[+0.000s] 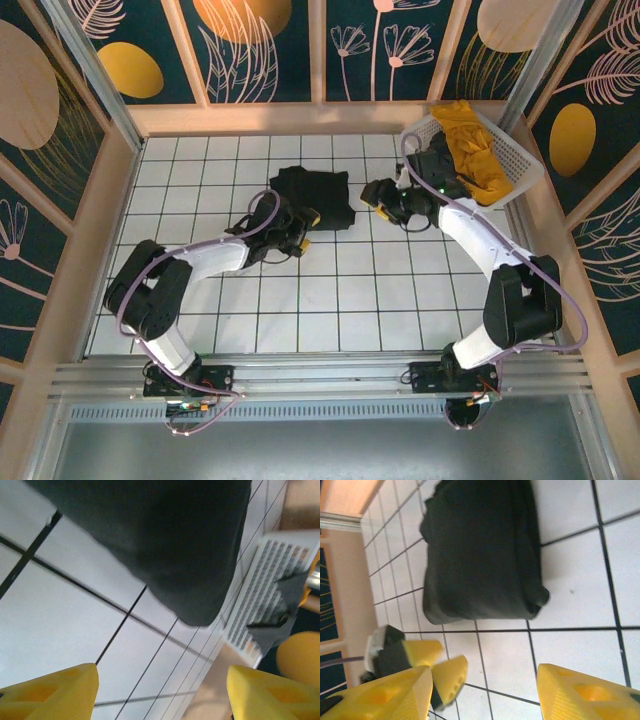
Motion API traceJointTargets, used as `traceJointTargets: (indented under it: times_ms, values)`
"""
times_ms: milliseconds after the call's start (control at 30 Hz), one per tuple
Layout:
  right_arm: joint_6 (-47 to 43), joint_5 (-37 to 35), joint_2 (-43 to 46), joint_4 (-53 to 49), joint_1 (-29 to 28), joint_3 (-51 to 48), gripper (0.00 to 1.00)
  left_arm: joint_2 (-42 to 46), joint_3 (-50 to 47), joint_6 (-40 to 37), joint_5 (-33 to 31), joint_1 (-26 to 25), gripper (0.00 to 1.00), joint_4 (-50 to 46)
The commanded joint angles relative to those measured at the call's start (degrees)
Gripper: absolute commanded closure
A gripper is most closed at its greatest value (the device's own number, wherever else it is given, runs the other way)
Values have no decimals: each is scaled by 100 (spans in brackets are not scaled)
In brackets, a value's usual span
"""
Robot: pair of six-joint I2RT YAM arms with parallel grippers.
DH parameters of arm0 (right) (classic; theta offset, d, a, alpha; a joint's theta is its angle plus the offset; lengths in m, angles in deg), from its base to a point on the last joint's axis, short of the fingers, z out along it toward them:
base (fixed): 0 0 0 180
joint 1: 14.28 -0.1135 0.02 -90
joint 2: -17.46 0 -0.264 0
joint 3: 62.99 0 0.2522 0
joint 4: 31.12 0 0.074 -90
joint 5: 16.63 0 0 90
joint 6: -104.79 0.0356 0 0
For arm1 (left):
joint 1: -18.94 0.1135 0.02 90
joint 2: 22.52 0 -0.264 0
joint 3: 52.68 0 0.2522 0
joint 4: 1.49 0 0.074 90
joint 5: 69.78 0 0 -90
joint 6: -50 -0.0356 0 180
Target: Fold and stack the t-shirts
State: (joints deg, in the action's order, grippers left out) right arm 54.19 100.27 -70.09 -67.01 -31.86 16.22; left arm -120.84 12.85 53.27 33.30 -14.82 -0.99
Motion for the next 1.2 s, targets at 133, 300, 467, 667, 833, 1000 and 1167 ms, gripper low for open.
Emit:
traceJointTargets:
  times_ms: [133,300,467,667,833,1000,1167]
  values:
    - [186,-89,358,267,-30,-331,42,-1072,554,1221,-682,-115,32,1157]
    - [210,-184,505,170,-31,-375,42,-1687,1075,1445,-807,-128,43,813]
    - [237,-211,544,117,-21,-427,44,-1978,1407,1356,-1211,1,97,382]
    - [123,-229,544,-27,12,-355,46,-1590,1030,321,-1182,1060,100,385]
    - [60,-150,487,-38,66,-384,46,-1457,1126,-1568,-328,2455,100,431]
    - [25,25,308,34,89,-266,46,-2031,1859,-3648,1255,3775,100,228]
    - [-112,164,120,50,81,-46,47,-2467,2597,-5292,1682,4459,100,-883]
